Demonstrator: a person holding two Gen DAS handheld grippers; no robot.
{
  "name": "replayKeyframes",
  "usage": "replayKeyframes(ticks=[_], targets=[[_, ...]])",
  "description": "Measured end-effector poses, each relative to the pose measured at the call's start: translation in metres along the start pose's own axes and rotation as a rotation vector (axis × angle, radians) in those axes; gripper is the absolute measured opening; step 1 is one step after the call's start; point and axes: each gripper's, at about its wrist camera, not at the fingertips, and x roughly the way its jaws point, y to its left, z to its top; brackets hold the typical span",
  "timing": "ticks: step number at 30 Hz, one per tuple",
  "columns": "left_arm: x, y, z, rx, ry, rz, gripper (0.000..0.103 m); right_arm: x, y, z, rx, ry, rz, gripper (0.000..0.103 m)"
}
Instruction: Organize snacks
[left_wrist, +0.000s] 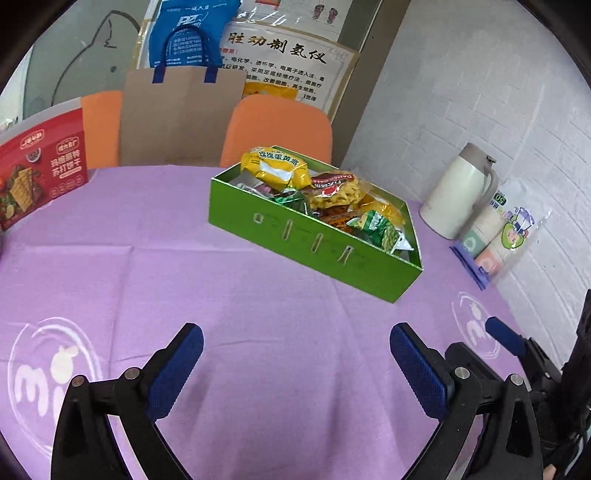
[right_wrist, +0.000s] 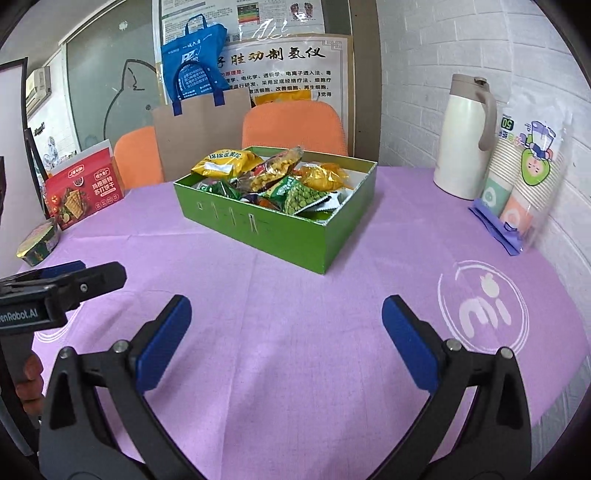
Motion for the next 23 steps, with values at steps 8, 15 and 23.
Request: replayKeyframes(ticks=[8, 15, 23], targets=[[-0.014, -0.005, -0.027, 0.060, 0.001, 0.122, 0.103, -0.007, -0.001, -0.014, 0.044, 0.011, -0.011, 0.103], [-0.018, -0.011, -0.036, 0.106, -0.003, 0.164, 0.103, -0.006, -0.002, -0.021, 0.064, 0.023, -0.026, 0.103], [-0.023, -0.011, -0.038, 0.115, -0.029, 0.185, 0.103, -0.006, -0.008, -0.022, 0.101, 0.017, -0.029, 0.103]])
